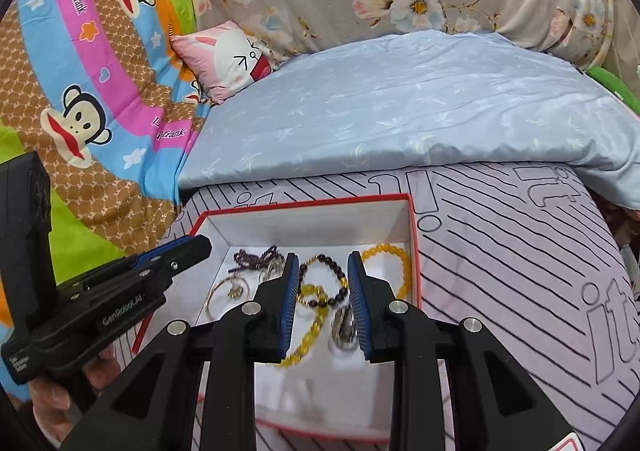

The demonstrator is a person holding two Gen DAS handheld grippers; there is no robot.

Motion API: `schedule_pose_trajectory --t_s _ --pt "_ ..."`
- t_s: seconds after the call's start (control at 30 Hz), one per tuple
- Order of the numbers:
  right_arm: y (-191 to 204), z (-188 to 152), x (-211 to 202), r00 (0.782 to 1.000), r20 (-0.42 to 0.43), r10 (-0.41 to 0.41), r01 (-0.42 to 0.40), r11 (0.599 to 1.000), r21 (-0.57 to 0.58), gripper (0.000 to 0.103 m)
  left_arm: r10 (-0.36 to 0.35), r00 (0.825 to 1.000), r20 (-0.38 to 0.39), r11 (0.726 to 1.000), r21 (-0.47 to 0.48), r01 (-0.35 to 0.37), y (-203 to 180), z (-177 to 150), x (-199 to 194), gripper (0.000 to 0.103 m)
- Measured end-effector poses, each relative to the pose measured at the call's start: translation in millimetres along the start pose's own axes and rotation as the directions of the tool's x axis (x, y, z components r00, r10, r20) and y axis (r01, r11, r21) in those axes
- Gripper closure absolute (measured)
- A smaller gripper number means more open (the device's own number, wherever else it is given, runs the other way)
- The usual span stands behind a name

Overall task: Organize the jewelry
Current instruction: 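Move both open tools back to the gold chain bracelet and silver necklace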

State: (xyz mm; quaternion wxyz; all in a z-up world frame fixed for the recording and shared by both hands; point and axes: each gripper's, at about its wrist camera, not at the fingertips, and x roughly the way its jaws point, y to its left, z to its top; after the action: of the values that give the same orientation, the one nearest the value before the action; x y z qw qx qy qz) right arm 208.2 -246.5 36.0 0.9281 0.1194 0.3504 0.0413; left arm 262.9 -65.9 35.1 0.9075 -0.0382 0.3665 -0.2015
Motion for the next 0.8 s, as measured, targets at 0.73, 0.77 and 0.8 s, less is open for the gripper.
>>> schedule_pose_trajectory --t_s 0.73,0.77,0.8 --pt "4.2 -114.6 -78.4 0.994 -0.100 -0.048 0.051 0.998 0.026 0.077 -0.019 0.996 -0.087 0.999 -0.030 0.017 -11.5 -97.5 -60.2 0.086" --pt "3.7 -119.4 -79.1 0.993 -0.109 -0.051 0.055 0.998 0.027 0.077 -0.018 0.995 -0.094 0.999 -0.032 0.015 -11.4 -101.6 -60.4 0.086" --pt "3.4 -122.5 -79.4 0.992 -0.114 -0.054 0.057 0.998 0.028 0.077 -0.018 0.995 -0.100 0.999 -0.033 0.015 -11.5 -105.6 -60.6 0.086"
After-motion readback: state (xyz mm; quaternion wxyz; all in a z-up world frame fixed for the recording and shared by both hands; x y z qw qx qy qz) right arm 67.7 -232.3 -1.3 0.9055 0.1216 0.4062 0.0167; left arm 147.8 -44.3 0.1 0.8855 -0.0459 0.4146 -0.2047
